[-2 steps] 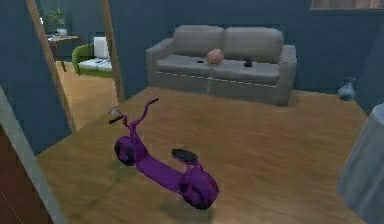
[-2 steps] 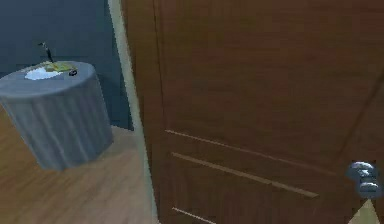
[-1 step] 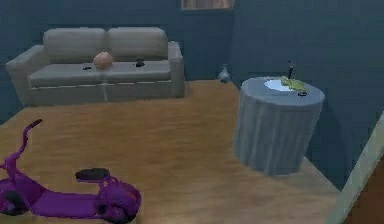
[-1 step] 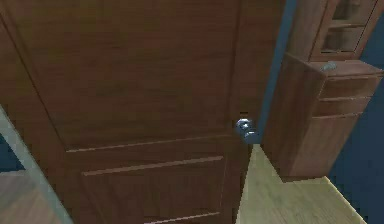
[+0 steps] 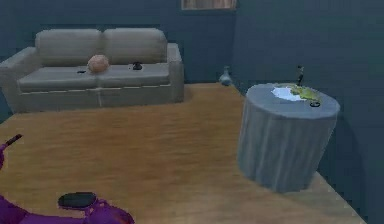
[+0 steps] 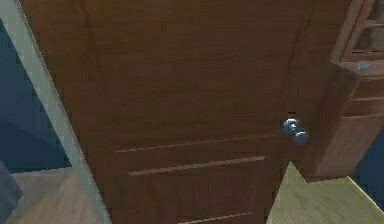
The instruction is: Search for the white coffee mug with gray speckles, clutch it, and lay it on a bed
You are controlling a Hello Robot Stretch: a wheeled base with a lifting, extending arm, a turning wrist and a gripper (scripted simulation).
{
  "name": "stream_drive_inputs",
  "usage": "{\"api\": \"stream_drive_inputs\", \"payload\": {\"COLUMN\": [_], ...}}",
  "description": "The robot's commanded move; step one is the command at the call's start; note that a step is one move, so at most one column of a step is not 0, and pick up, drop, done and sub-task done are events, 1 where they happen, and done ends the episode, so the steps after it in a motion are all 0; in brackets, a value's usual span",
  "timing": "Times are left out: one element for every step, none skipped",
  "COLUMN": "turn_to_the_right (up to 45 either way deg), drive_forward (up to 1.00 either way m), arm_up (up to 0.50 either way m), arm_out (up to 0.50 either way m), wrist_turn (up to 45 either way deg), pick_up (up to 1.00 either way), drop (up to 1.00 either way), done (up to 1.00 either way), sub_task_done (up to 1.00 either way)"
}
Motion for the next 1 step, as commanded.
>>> {"api": "stream_drive_inputs", "payload": {"turn_to_the_right": [0.0], "drive_forward": [0.75], "arm_up": [0.0], "arm_out": [0.0], "wrist_turn": [0.0], "pick_up": [0.0], "drop": [0.0], "done": [0.0], "sub_task_done": [0.0]}}
